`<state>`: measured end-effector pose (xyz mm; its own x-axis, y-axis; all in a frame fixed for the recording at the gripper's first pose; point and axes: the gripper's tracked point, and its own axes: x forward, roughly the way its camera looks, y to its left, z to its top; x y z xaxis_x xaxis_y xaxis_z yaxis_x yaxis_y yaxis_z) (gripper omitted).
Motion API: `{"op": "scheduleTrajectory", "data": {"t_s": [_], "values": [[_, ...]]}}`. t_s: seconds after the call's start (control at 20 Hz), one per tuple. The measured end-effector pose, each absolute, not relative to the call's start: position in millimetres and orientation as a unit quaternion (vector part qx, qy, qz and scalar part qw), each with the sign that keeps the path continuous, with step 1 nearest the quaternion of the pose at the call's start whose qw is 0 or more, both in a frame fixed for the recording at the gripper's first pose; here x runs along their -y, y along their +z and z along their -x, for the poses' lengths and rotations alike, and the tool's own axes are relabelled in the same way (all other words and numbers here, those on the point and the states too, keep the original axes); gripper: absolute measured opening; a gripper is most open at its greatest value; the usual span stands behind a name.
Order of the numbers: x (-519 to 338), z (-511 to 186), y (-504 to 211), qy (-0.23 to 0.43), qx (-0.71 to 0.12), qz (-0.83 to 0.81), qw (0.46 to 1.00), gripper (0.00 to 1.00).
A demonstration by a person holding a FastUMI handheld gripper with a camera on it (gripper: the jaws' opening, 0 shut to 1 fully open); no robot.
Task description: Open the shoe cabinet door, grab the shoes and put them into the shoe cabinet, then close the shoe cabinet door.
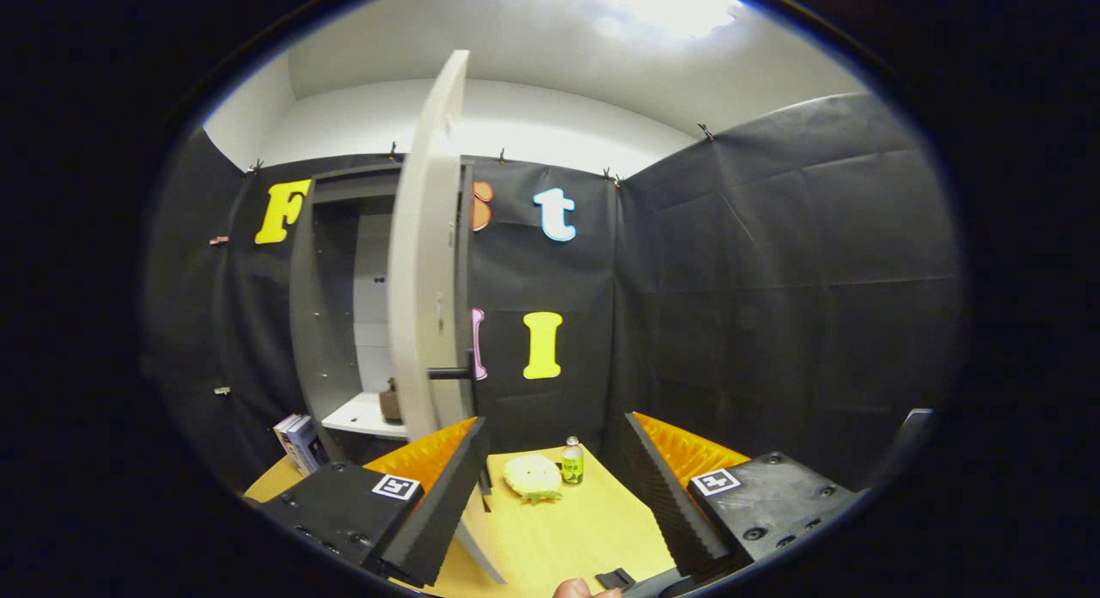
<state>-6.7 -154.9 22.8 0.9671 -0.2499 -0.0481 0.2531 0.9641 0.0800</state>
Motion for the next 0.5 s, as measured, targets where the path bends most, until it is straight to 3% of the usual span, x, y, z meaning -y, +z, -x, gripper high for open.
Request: {"op": "scheduleTrajectory", "data": {"t_s": [0.5], "values": [[150.6,-31.8,-4.2,-0.1,-0.048,-0.056,0.992,0.96]]}}
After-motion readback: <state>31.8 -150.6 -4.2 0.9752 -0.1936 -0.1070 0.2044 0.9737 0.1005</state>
